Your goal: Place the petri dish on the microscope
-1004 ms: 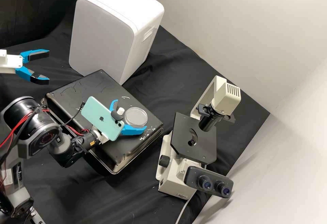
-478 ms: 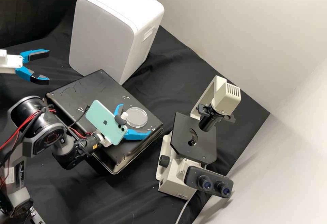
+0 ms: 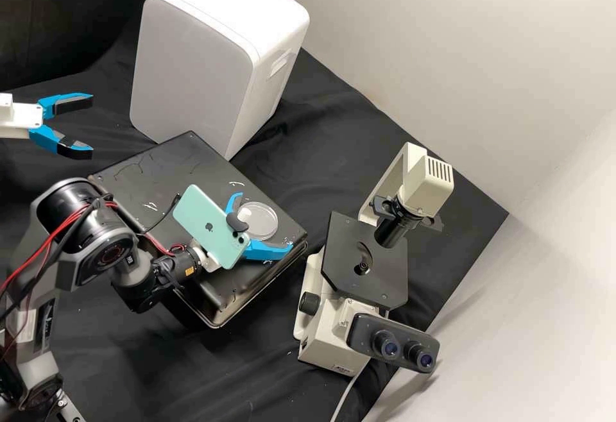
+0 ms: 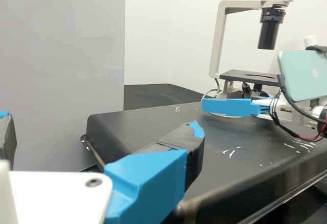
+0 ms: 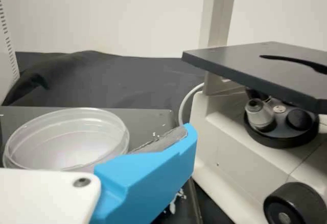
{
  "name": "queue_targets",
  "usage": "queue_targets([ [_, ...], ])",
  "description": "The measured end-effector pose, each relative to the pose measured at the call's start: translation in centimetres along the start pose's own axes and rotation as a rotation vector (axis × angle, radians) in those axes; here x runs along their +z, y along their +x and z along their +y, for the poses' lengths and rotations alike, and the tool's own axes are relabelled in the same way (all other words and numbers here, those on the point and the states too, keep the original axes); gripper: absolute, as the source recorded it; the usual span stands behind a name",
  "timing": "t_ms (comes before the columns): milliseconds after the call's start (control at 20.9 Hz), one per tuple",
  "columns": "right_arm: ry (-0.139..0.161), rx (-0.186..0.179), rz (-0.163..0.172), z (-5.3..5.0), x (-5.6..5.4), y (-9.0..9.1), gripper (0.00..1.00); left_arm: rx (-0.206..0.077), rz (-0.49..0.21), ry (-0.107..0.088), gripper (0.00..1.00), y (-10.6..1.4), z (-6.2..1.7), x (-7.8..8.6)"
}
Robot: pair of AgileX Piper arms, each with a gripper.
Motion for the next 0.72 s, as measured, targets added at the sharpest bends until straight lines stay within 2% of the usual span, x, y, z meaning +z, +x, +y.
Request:
queue_targets([
  [96, -0.002, -0.011, 0.009, -0.32, -0.22, 0.12, 1.00, 0.000, 0.000, 0.000, 1.00, 0.00, 0.00, 0.00],
  [287, -0.007, -0.010, 0.030, -0.48, -0.80, 0.54, 1.00, 0.001, 0.002, -0.001, 1.00, 0.00, 0.01, -0.02],
  [478, -0.007, -0.024, 0.017, -0.83, -0.49, 0.78, 1.00, 0.001, 0.002, -0.001, 1.00, 0.00, 0.01, -0.02],
  [717, -0.016, -0.026, 0.021, -0.92, -0.63, 0.80, 1.00, -0.010, 0.001, -0.001, 1.00, 0.06, -0.18, -0.01],
])
